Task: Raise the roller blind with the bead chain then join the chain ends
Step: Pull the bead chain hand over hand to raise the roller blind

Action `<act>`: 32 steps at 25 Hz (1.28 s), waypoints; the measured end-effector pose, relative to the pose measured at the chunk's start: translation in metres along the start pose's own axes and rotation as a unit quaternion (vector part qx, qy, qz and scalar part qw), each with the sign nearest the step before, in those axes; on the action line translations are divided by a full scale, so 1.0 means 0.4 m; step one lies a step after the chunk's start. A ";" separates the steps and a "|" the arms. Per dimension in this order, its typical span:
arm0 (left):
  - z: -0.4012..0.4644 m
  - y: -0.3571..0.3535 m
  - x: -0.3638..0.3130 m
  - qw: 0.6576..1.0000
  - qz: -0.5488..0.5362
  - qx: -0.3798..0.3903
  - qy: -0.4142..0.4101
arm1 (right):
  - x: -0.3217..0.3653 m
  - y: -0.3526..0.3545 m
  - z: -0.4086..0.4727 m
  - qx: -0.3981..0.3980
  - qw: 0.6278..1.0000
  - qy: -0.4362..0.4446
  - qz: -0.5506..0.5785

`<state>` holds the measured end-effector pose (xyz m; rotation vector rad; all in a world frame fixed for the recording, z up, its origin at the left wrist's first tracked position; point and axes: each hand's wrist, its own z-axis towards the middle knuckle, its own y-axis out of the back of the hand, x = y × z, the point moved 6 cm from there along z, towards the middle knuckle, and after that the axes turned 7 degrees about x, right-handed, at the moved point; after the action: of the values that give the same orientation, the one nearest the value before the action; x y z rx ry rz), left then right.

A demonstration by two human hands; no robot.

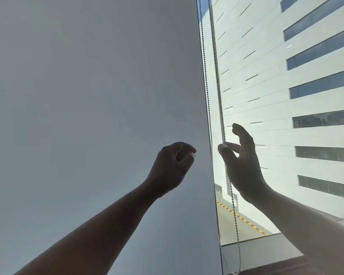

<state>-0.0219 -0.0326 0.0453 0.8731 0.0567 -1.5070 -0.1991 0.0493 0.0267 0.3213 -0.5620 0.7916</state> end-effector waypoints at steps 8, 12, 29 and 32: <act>0.104 -0.085 -0.072 0.978 -0.168 0.065 0.102 | -0.049 -0.046 0.058 0.132 0.942 -0.146 0.272; 0.159 -0.074 -0.140 0.977 -0.192 0.051 0.073 | -0.023 -0.053 0.066 0.163 0.919 -0.158 0.322; 0.191 -0.144 -0.231 0.903 -0.413 0.029 0.115 | -0.019 -0.050 -0.014 0.200 0.914 -0.180 0.303; 0.170 -0.176 -0.187 0.906 -0.397 0.024 0.143 | -0.058 -0.053 -0.049 0.204 0.912 -0.206 0.290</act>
<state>-0.1249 0.0057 0.1012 1.1824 0.6641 -2.1183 -0.1895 0.0311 -0.0042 0.7392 -0.9103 1.4418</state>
